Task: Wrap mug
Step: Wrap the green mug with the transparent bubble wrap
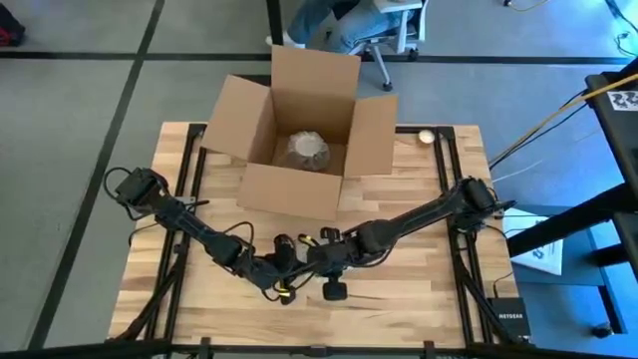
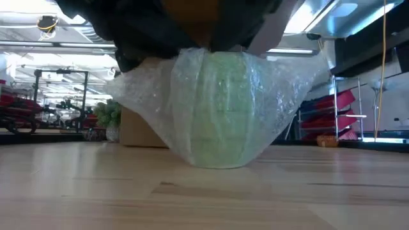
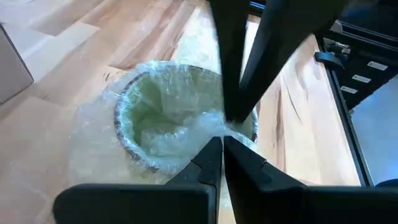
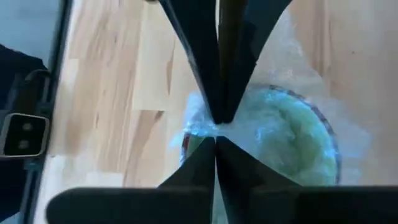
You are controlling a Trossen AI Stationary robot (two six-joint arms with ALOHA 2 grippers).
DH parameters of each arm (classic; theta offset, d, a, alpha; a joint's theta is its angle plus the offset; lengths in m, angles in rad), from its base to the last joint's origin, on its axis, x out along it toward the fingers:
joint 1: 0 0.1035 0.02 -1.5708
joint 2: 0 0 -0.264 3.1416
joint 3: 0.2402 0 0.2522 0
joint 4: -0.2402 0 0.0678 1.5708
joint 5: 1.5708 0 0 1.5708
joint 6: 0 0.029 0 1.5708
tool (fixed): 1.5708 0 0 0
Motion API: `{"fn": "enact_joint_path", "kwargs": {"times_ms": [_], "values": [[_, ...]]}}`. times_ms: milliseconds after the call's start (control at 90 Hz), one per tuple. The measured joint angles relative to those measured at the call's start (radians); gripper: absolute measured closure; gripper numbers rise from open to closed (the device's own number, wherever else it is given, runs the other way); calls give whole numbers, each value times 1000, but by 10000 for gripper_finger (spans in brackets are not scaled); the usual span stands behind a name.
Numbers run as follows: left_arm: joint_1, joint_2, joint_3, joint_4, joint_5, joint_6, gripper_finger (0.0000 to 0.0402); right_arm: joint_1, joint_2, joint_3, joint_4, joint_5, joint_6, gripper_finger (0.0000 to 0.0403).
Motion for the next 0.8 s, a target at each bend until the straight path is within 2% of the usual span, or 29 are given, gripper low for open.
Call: {"fn": "enact_joint_path", "kwargs": {"times_ms": [278, 433, 511, 656, 800], "values": [[0, 0, 0, 0, -1, 0, 402, 88, -84, -2, -254, 18, 73, 402], [0, 0, 0, 0, -2, 0, 402, 143, -115, -128, -276, 44, 155, 402], [0, 0, 0, 0, -3, 0, 402, 164, -152, -228, -243, 75, 208, 402], [0, 0, 0, 0, -3, 0, 402, 184, -179, -422, -82, 246, 293, 402], [0, 0, 0, 1, -3, 0, 402, 184, -180, -494, 134, 333, 304, 402]]}}
